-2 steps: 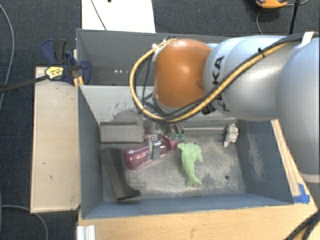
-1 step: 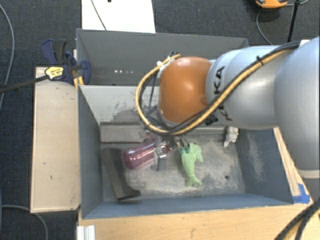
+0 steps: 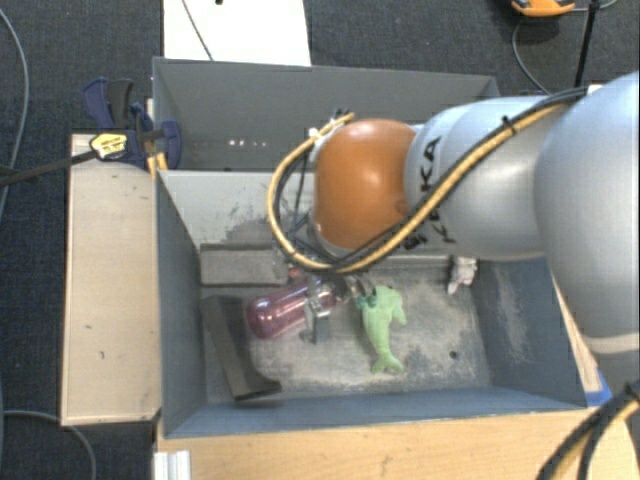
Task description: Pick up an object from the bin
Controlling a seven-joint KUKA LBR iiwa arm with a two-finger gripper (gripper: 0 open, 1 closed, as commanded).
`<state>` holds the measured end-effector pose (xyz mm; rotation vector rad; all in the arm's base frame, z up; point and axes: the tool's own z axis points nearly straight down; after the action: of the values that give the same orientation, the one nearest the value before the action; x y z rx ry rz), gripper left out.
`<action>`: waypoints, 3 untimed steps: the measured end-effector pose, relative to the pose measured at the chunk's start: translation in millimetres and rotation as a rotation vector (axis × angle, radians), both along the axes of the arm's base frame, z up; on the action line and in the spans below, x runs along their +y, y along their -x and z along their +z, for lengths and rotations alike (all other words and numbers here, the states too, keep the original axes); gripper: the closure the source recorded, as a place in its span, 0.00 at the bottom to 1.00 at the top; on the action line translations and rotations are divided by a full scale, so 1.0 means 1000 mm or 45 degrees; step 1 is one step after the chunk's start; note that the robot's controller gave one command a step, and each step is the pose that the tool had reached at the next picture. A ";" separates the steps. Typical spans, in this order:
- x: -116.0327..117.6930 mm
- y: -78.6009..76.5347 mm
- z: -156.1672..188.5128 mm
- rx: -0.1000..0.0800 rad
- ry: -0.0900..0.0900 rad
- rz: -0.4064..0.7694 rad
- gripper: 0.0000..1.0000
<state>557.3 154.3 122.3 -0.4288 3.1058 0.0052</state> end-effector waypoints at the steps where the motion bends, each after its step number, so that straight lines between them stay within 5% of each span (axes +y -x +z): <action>1: -0.011 -0.003 -0.047 0.000 0.001 -0.043 0.00; 2: -0.011 -0.005 -0.067 -0.009 0.002 0.040 1.00; 3: -0.011 -0.004 -0.066 -0.008 0.001 0.051 1.00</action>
Offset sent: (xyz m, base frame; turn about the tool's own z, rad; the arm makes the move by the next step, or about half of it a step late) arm 0.0000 -0.0077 -0.0523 -0.1184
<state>561.1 143.2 56.2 -0.4900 3.0907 0.0027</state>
